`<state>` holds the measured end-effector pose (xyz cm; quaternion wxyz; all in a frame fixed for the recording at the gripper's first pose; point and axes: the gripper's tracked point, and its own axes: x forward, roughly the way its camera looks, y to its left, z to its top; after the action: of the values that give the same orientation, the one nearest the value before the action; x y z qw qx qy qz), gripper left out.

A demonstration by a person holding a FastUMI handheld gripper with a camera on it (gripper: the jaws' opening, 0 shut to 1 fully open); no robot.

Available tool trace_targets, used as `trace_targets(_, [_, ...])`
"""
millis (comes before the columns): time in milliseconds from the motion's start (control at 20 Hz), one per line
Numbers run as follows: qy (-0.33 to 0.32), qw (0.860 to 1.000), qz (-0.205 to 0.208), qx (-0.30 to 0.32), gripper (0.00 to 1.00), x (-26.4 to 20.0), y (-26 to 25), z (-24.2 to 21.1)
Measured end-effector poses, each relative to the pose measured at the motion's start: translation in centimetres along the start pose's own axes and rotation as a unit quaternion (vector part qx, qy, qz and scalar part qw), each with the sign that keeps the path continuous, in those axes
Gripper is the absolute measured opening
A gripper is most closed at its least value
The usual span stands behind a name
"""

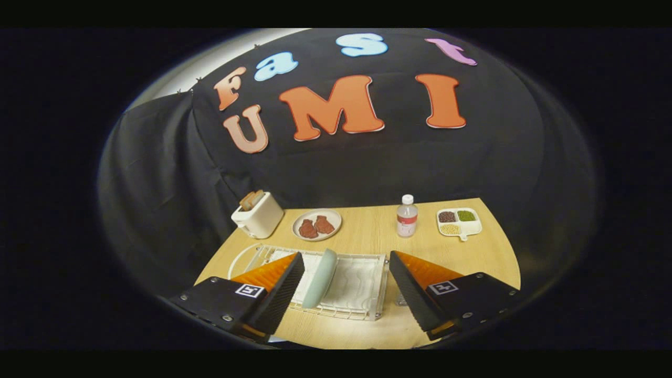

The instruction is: Take the plate from the dish rack, then take the spoon from the basket and place it into the plate.

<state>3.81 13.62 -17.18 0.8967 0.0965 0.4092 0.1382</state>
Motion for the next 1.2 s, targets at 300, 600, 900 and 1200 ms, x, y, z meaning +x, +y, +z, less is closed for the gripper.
trace_targets(300, [0.106,0.994,0.017,0.007,0.95,3.6,1.9,-2.8])
trace_targets(600, [0.191,0.981,0.011,-0.007,0.9,7.0,3.4,-5.3])
trace_targets(900, [0.248,0.969,-0.016,-0.008,0.82,10.2,4.5,-8.0])
trace_targets(1200, [0.283,0.957,-0.063,-0.018,0.65,11.9,4.9,-10.0])
